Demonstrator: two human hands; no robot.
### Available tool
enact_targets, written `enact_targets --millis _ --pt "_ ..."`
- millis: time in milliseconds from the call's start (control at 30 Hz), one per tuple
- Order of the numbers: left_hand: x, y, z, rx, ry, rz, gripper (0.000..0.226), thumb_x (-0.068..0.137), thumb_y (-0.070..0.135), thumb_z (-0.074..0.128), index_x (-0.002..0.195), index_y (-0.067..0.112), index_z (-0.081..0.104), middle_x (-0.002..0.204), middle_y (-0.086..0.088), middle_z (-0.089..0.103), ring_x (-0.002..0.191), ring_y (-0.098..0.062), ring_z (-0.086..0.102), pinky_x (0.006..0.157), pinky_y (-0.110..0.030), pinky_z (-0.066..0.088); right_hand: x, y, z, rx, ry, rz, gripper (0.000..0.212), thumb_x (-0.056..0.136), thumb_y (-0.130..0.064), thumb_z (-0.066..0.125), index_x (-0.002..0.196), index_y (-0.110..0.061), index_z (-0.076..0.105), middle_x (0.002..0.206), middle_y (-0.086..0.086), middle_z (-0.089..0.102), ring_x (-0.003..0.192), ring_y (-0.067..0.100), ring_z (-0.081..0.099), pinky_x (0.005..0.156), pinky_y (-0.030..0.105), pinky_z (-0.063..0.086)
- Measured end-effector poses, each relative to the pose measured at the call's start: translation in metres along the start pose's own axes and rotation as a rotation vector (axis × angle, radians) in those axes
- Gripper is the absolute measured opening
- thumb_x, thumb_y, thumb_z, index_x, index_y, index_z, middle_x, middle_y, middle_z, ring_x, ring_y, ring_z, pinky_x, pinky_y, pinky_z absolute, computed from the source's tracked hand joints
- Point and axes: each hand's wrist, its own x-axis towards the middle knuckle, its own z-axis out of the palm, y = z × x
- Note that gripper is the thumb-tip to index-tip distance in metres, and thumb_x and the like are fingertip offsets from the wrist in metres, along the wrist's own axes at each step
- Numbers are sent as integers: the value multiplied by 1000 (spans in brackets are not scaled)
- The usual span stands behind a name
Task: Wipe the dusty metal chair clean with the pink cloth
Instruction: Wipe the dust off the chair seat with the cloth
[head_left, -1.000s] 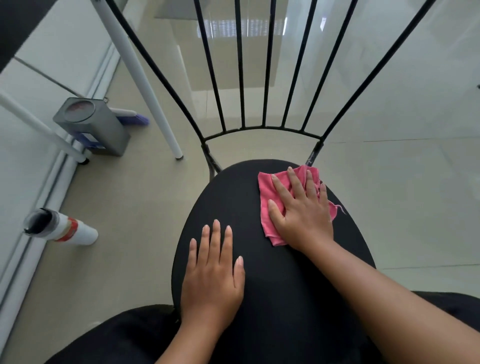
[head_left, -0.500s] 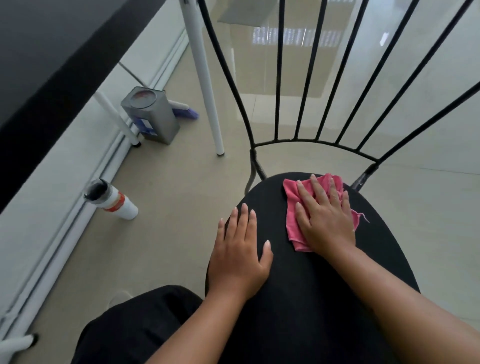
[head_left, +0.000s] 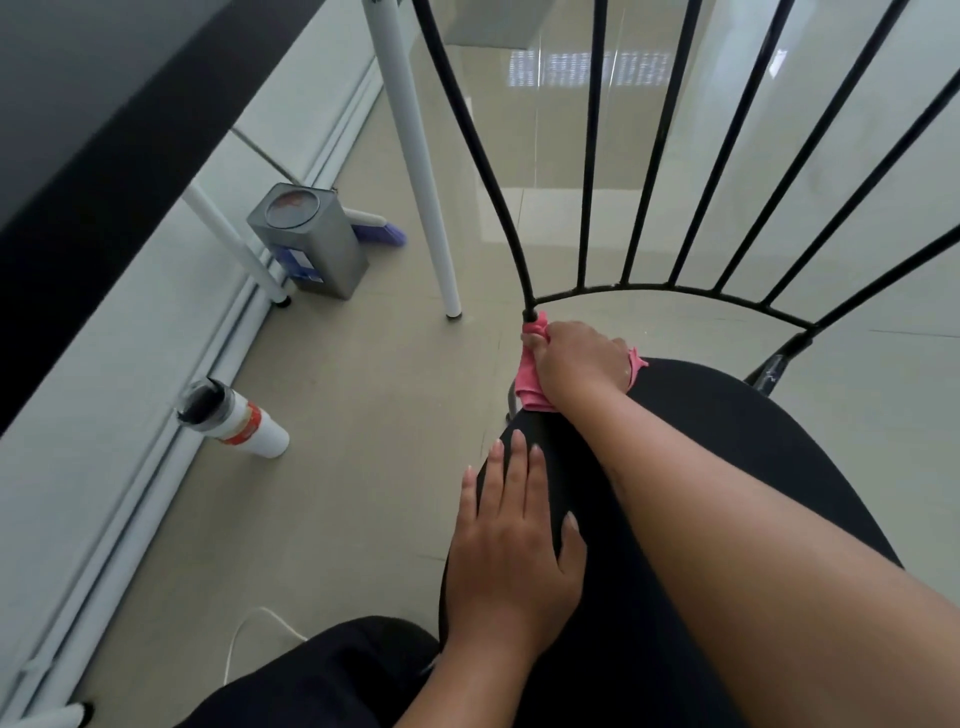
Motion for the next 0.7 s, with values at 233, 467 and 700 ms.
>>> enact_targets --millis 233,467,700 --pt "0 0 0 -13 -1 1 64 93 43 34 148 10 37 158 -8 27 147 -23 22 114 -43 18 -9 14 0 70 119 -93 39 101 -49 39 100 -25 70 89 -3 64 74 20 54 74 34 36" --pt "0 0 -1 -8 3 0 65 93 44 36 148 11 36 158 -7 27 146 -22 23 114 -42 15 -17 20 -12 65 17 -200 32 100 -41 47 106 -22 72 93 -1 58 84 22 57 80 36 46" --pt "0 -1 1 -10 9 5 66 92 45 37 149 12 35 158 -6 28 146 -22 23 114 -41 15 -15 25 -45 333 583 -297 15 98 -11 53 111 -13 60 95 8 61 62 24 54 56 33 45"
